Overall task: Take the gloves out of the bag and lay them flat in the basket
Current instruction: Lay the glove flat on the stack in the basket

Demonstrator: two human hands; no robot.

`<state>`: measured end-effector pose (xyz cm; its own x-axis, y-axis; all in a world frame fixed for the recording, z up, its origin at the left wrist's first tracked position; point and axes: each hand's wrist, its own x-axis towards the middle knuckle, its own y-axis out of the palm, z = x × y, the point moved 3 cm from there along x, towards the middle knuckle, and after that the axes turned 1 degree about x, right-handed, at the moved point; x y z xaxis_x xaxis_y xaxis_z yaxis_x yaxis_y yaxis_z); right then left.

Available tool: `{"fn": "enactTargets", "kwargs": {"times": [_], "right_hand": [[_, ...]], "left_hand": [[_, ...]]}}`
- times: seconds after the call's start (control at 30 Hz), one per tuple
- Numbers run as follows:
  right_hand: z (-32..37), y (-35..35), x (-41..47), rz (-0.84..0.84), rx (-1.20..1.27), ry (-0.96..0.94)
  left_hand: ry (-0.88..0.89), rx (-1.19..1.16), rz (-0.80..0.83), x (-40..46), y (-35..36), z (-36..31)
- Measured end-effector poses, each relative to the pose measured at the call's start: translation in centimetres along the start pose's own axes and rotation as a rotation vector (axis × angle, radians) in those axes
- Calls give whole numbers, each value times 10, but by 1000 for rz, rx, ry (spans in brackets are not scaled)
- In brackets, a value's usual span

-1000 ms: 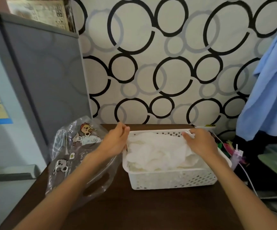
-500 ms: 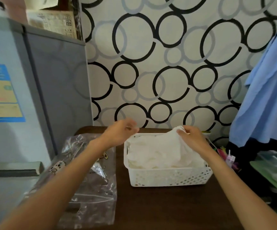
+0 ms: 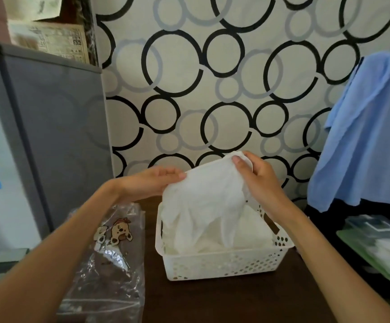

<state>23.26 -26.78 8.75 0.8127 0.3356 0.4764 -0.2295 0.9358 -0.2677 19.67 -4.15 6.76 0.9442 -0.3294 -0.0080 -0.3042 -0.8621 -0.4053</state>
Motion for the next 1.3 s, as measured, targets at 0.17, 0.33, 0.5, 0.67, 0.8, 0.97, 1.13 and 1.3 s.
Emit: {"fn": "enactTargets", "kwargs": {"times": [0.17, 0.33, 0.5, 0.67, 0.8, 0.97, 1.13, 1.3], "right_hand": [[-17, 12, 2, -221, 83, 136], [-87, -3, -5, -236, -258, 319], [-123, -17, -8, -224, -553, 312], [-105, -36, -2, -97, -751, 378], [-76, -16, -7, 150, -910, 33], [-124, 1, -25, 797, -1041, 460], [-136, 14, -23, 759, -1046, 472], [-136, 21, -15, 790, -1096, 490]], "left_hand": [[118, 114, -265, 3, -10, -17], [-10, 600, -303, 62, 19, 30], [-43, 1045, -499, 85, 34, 37], [16, 1061, -655, 63, 32, 13], [-186, 1003, -84, 43, 65, 19], [-448, 1169, 127, 27, 63, 65], [-432, 1411, 129, 28, 50, 80], [-465, 1432, 161, 31, 47, 71]]}}
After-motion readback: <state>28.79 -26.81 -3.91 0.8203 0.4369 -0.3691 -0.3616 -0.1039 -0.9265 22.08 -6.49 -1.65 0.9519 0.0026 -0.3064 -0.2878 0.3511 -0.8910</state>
